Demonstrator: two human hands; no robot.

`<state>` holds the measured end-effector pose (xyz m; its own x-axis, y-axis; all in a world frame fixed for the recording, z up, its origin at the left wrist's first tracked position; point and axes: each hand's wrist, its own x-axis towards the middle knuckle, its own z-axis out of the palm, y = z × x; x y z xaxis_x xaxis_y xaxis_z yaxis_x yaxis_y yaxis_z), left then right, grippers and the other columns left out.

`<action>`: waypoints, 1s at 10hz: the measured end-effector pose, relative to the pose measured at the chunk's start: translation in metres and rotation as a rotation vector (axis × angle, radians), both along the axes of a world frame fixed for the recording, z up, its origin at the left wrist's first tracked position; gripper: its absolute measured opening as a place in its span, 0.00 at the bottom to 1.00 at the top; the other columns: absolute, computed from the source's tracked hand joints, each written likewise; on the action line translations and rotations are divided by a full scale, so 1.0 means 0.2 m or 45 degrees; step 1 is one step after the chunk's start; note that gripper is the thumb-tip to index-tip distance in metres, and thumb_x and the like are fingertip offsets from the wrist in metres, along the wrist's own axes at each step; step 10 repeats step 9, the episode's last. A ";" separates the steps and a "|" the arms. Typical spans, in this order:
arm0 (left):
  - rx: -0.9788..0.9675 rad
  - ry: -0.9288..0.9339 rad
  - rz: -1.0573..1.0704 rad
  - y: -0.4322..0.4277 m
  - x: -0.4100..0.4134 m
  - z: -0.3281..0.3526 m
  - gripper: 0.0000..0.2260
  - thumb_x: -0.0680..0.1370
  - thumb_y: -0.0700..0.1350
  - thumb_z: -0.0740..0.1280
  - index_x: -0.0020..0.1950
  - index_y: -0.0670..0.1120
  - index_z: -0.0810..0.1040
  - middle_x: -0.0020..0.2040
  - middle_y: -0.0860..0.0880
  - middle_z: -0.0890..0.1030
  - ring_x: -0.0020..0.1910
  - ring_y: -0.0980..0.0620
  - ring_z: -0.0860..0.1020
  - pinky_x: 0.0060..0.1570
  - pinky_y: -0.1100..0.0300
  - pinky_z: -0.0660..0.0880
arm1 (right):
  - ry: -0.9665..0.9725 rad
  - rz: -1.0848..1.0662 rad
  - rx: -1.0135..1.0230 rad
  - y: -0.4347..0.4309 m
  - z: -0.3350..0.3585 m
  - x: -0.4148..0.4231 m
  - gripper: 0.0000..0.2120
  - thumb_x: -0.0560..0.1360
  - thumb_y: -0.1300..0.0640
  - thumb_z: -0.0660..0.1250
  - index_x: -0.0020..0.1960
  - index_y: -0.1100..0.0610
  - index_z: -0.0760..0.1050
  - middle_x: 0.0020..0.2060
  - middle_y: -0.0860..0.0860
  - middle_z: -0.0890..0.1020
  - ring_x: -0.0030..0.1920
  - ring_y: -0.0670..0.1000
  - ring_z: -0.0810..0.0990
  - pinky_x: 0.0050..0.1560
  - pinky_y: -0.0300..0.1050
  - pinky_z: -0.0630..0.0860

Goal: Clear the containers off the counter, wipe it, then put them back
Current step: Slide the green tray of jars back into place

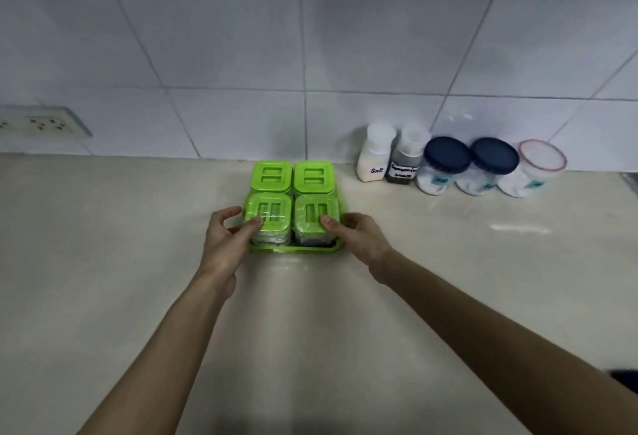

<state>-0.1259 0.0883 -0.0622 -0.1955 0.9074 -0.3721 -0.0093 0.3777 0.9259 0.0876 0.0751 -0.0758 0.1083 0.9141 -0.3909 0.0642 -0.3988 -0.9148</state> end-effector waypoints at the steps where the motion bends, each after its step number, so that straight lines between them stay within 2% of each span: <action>1: 0.003 -0.029 -0.066 0.10 0.09 -0.04 0.22 0.74 0.41 0.71 0.67 0.46 0.68 0.58 0.35 0.78 0.44 0.50 0.78 0.43 0.58 0.74 | -0.044 -0.013 0.032 0.07 -0.01 0.10 0.11 0.74 0.52 0.71 0.50 0.60 0.78 0.38 0.47 0.81 0.34 0.38 0.77 0.32 0.25 0.71; 2: 0.027 -0.011 -0.095 0.20 0.15 -0.08 0.22 0.75 0.42 0.70 0.67 0.45 0.68 0.59 0.37 0.78 0.48 0.49 0.78 0.42 0.61 0.73 | -0.062 -0.069 0.058 0.14 -0.04 0.15 0.13 0.72 0.49 0.71 0.48 0.58 0.79 0.40 0.49 0.83 0.38 0.44 0.80 0.36 0.29 0.73; 3: 0.045 0.042 -0.124 0.26 0.17 -0.09 0.22 0.76 0.44 0.70 0.67 0.45 0.69 0.60 0.37 0.78 0.50 0.48 0.77 0.41 0.61 0.73 | -0.048 -0.131 0.045 0.18 -0.07 0.16 0.19 0.71 0.45 0.72 0.50 0.62 0.81 0.45 0.52 0.85 0.45 0.50 0.83 0.45 0.36 0.77; 4: 0.041 0.078 -0.149 0.30 0.18 -0.11 0.22 0.76 0.45 0.70 0.67 0.44 0.68 0.60 0.38 0.78 0.50 0.48 0.77 0.41 0.61 0.72 | -0.043 -0.154 0.014 0.21 -0.07 0.16 0.21 0.70 0.44 0.72 0.52 0.61 0.81 0.47 0.54 0.86 0.50 0.52 0.83 0.51 0.43 0.78; 5: 0.052 0.126 -0.158 0.34 0.23 -0.11 0.21 0.76 0.45 0.69 0.67 0.43 0.68 0.59 0.38 0.78 0.50 0.47 0.78 0.43 0.60 0.74 | -0.087 -0.178 0.016 0.24 -0.05 0.17 0.20 0.71 0.43 0.71 0.52 0.58 0.81 0.48 0.53 0.85 0.50 0.52 0.82 0.51 0.43 0.76; 6: 0.100 0.252 -0.206 0.37 0.27 -0.11 0.19 0.78 0.48 0.66 0.65 0.42 0.68 0.60 0.39 0.78 0.56 0.44 0.77 0.56 0.51 0.74 | -0.168 -0.156 0.027 0.27 -0.01 0.21 0.22 0.71 0.42 0.70 0.56 0.58 0.80 0.49 0.51 0.84 0.52 0.51 0.80 0.52 0.41 0.74; 7: 0.070 0.342 -0.262 0.41 0.27 -0.10 0.20 0.78 0.52 0.65 0.65 0.43 0.67 0.61 0.40 0.77 0.58 0.42 0.77 0.60 0.47 0.74 | -0.295 -0.056 0.010 0.28 0.03 0.24 0.26 0.71 0.39 0.69 0.59 0.58 0.78 0.52 0.52 0.82 0.55 0.52 0.79 0.56 0.44 0.74; 8: 0.062 0.465 -0.175 0.35 0.24 -0.11 0.22 0.77 0.55 0.65 0.66 0.43 0.67 0.59 0.42 0.77 0.58 0.42 0.76 0.61 0.47 0.73 | -0.477 0.009 0.032 0.23 0.04 0.26 0.28 0.73 0.37 0.65 0.61 0.59 0.76 0.56 0.54 0.81 0.58 0.55 0.77 0.59 0.48 0.73; 9: 0.309 0.783 -0.015 0.17 0.25 -0.13 0.17 0.77 0.50 0.66 0.58 0.39 0.73 0.53 0.39 0.79 0.53 0.37 0.77 0.57 0.44 0.73 | -1.005 0.131 0.162 0.09 0.07 0.33 0.30 0.75 0.37 0.61 0.66 0.59 0.71 0.62 0.56 0.77 0.60 0.58 0.76 0.59 0.52 0.72; 10: 0.309 0.783 -0.015 0.17 0.25 -0.13 0.17 0.77 0.50 0.66 0.58 0.39 0.73 0.53 0.39 0.79 0.53 0.37 0.77 0.57 0.44 0.73 | -1.005 0.131 0.162 0.09 0.07 0.33 0.30 0.75 0.37 0.61 0.66 0.59 0.71 0.62 0.56 0.77 0.60 0.58 0.76 0.59 0.52 0.72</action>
